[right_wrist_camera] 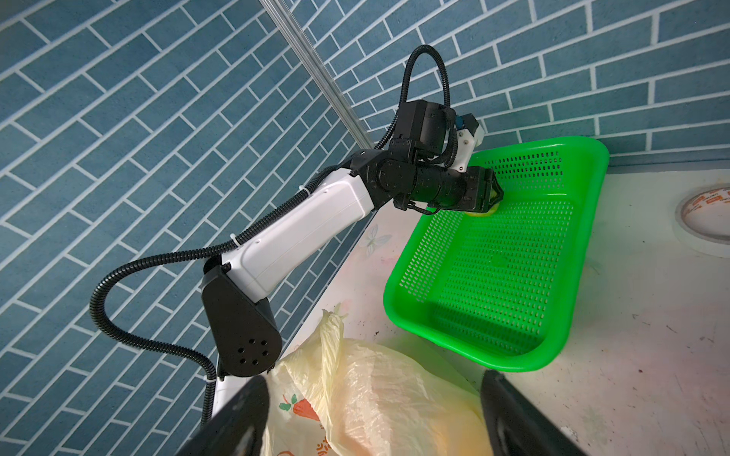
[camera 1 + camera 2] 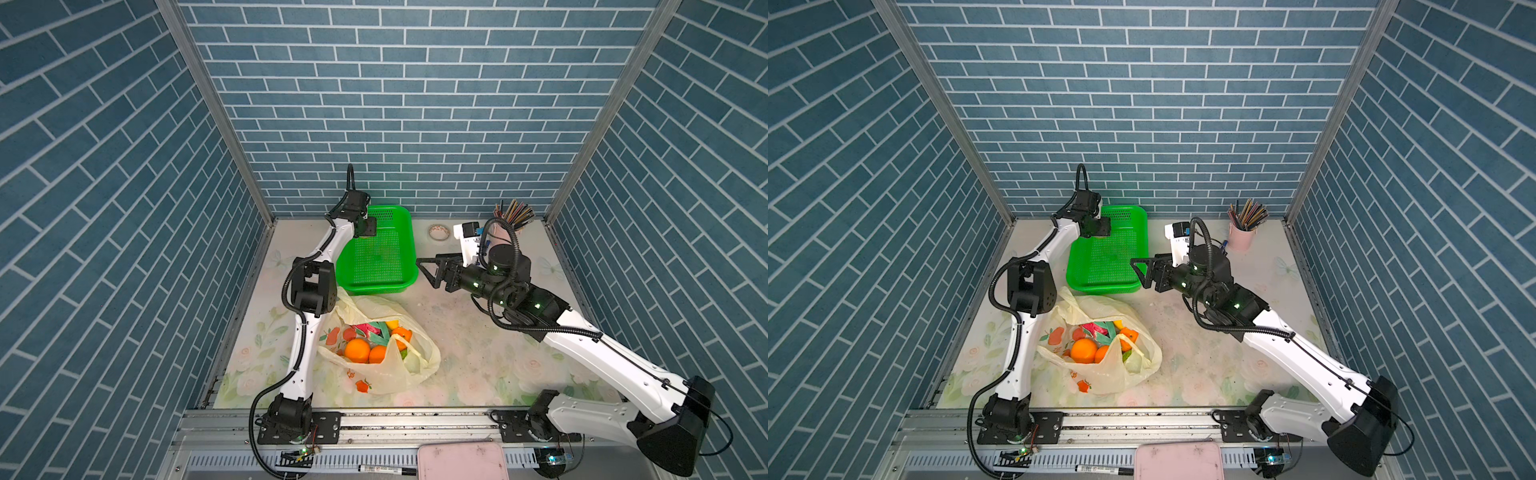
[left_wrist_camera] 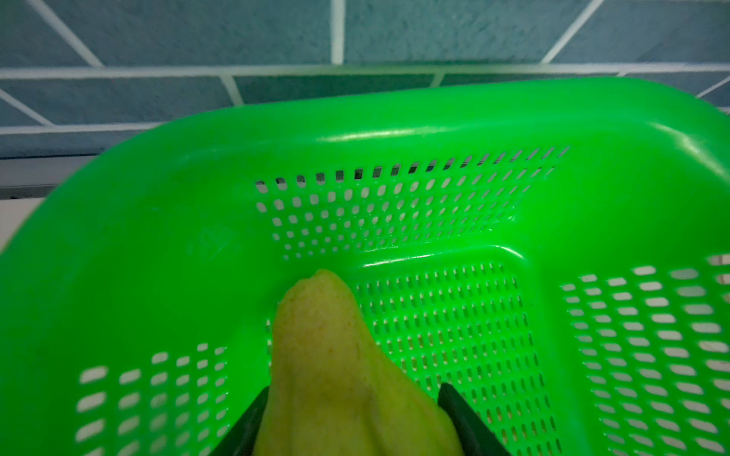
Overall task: Untie the knot of the plastic bag and take out the fruit
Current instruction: 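Carry the green pear over the basket with the left gripper while the right gripper withdraws, then open the left gripper to drop the pear into the basket, then withdraw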
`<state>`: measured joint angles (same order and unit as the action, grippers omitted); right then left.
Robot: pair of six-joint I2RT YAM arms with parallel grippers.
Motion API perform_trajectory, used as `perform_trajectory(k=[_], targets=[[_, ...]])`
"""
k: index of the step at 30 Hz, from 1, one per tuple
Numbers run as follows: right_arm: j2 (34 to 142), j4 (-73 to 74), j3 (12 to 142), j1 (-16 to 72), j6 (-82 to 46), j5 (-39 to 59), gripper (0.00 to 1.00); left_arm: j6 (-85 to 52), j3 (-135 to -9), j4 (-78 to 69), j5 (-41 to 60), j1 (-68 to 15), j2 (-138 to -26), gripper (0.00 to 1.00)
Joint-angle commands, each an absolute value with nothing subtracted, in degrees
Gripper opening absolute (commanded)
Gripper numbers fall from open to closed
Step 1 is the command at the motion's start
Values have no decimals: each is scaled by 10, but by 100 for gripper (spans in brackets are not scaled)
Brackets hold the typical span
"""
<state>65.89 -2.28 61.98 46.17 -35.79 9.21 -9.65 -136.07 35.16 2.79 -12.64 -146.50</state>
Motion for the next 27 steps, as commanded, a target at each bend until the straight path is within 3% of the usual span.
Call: perform_trajectory(k=[1, 5, 8, 17, 27], targets=[[643, -32, 611, 460, -370, 90, 84, -107, -1377, 370, 33, -125, -1482, 63], [640, -34, 610, 460, -370, 91, 84, -108, -1377, 371, 37, -123, -1489, 69], [638, -36, 612, 460, -369, 90, 84, -108, -1382, 376, 34, -122, -1484, 88], [640, -35, 613, 460, -371, 91, 84, -113, -1390, 393, 38, -121, -1419, 88], [647, -25, 607, 459, -371, 96, 84, -134, -1326, 423, 100, -132, -1241, 88]])
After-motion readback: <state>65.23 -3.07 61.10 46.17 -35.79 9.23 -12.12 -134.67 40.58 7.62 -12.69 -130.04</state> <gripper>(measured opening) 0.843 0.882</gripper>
